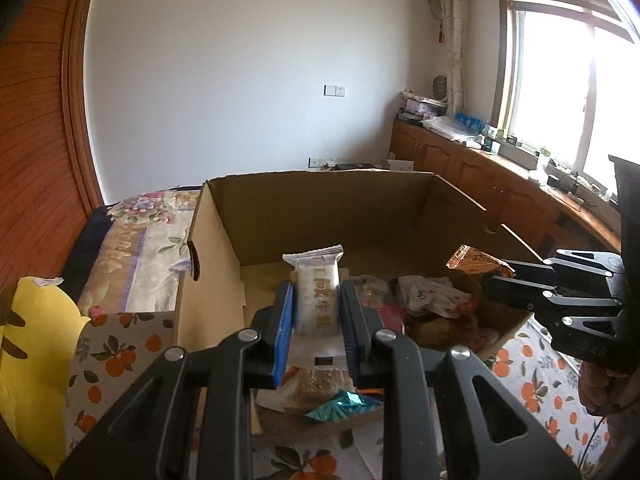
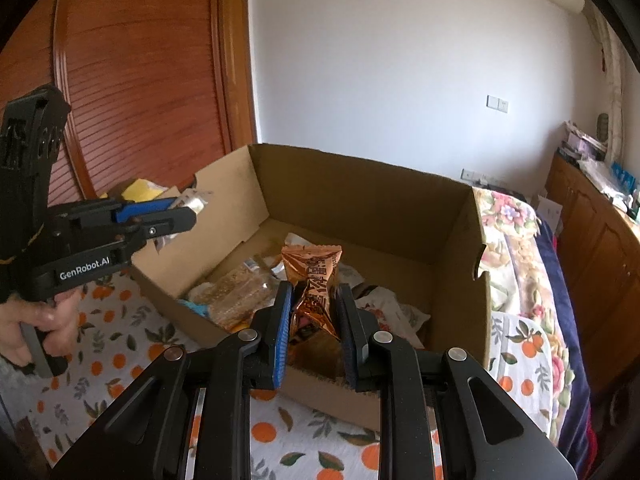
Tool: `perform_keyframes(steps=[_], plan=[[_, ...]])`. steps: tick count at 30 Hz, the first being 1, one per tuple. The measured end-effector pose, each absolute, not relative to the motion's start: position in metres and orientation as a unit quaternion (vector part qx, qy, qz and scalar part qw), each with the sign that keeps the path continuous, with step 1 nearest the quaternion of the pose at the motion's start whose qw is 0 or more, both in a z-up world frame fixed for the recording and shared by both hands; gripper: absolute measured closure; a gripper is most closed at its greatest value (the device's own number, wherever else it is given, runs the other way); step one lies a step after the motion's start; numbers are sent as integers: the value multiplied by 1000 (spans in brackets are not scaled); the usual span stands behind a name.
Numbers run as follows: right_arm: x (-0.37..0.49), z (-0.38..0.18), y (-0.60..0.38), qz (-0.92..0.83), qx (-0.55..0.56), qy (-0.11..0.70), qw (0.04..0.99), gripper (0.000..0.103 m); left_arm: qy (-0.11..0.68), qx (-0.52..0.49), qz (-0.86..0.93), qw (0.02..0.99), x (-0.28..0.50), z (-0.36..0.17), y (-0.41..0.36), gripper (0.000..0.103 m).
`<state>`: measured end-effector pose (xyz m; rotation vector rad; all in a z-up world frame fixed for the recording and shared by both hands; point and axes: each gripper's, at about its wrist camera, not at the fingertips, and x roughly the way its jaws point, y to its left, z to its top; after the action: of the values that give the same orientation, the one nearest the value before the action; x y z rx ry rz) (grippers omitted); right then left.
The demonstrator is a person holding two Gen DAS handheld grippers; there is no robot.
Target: Organize snacks
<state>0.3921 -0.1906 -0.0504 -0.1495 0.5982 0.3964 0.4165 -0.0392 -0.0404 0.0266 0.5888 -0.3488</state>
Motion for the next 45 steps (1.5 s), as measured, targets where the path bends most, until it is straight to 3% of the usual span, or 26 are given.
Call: perform_keyframes(steps=[16,28,45], plan=[[413,-61,-197,179,-59,310,932,82,304,32,-151,940,425,-55,-47,76],[409,-59,-204,172,-56,304,936,66,293,45,-141,945,409,-44,-55,73],[289,18,-217,155,-48,253,954,67,256,52,-126,957,295,24,-48,71]])
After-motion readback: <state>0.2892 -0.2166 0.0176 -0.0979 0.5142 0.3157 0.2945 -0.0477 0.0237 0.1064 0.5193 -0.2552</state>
